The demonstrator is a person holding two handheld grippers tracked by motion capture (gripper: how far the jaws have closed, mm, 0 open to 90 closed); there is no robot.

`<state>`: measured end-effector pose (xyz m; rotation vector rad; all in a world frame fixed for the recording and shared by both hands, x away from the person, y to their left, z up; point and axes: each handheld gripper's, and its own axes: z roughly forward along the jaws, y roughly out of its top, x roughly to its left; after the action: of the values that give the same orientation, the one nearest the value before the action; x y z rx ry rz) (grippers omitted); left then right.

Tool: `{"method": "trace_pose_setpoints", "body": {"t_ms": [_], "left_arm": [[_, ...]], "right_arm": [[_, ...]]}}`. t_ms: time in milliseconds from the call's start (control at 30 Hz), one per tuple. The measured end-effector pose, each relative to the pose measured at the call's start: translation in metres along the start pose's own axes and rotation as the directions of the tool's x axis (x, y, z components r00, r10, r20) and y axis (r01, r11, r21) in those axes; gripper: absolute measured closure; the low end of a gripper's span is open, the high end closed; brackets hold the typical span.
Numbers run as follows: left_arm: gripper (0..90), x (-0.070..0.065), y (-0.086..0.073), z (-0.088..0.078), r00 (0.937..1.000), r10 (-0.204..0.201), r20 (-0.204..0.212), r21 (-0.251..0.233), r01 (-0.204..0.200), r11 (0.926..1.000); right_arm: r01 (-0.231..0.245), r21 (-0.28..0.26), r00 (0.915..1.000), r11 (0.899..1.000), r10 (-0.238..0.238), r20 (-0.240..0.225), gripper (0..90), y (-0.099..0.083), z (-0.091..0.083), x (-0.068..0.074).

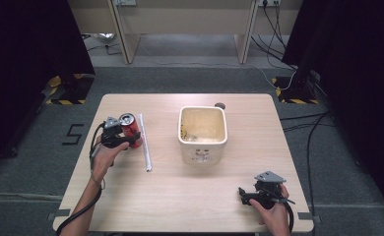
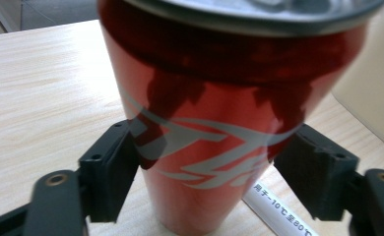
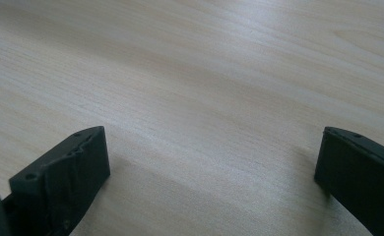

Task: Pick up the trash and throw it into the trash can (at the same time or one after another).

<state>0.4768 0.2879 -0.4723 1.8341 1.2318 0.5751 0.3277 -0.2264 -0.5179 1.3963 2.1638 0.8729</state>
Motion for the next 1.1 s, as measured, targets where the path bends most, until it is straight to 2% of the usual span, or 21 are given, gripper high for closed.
{"method": "trace_pose_setpoints", "body": {"t_ms": [33, 167, 200, 533, 733, 800, 900, 1100], "left_arm": [[32.4, 0.0, 0.0, 0.0, 1.0, 0.003, 0.0, 0.0, -0.003, 1.0], [33.8, 0.001, 0.001, -0.001, 1.0, 0.008, -0.001, 0.003, -0.008, 1.0], [33.8, 0.002, 0.002, -0.002, 0.9999, -0.001, 0.01, -0.001, 0.001, 1.0], [34.5, -0.002, 0.009, -0.016, 0.9991, 0.041, 0.004, 0.015, -0.041, 0.999], [34.6, -0.009, 0.018, -0.027, 0.9969, 0.067, 0.041, 0.016, -0.068, 0.9976], [34.6, -0.012, 0.02, -0.029, 0.9966, 0.064, 0.052, 0.008, -0.065, 0.9979], [34.6, -0.019, 0.027, -0.035, 0.9931, 0.085, 0.081, 0.005, -0.086, 0.9963], [34.7, -0.028, 0.038, -0.042, 0.9869, 0.116, 0.112, 0.004, -0.117, 0.9932]], "right_arm": [[0.0, 0.0, 1.0, 1.0, 0.0, 0.0, 0.2, 0.0, 0.0, 0.0], [0.001, 0.0, 1.0, 1.0, -0.001, -0.001, 0.2, 0.0, 0.0, 0.0], [0.0, 0.0, 1.0, 1.0, 0.0, -0.002, 0.2, 0.0, 0.0, 0.0], [0.002, 0.004, 1.0, 1.0, -0.002, -0.003, 0.2, 0.0, 0.0, 0.0], [0.003, 0.001, 1.0, 1.0, -0.003, -0.003, 0.2, 0.0, 0.0, 0.0], [0.002, 0.002, 1.0, 1.0, -0.002, -0.004, 0.2, 0.0, 0.0, 0.0], [0.003, 0.002, 1.0, 1.0, -0.003, -0.004, 0.2, 0.0, 0.0, 0.0], [0.004, 0.002, 1.0, 1.0, -0.004, -0.005, 0.3, 0.0, 0.0, 0.0]]}}
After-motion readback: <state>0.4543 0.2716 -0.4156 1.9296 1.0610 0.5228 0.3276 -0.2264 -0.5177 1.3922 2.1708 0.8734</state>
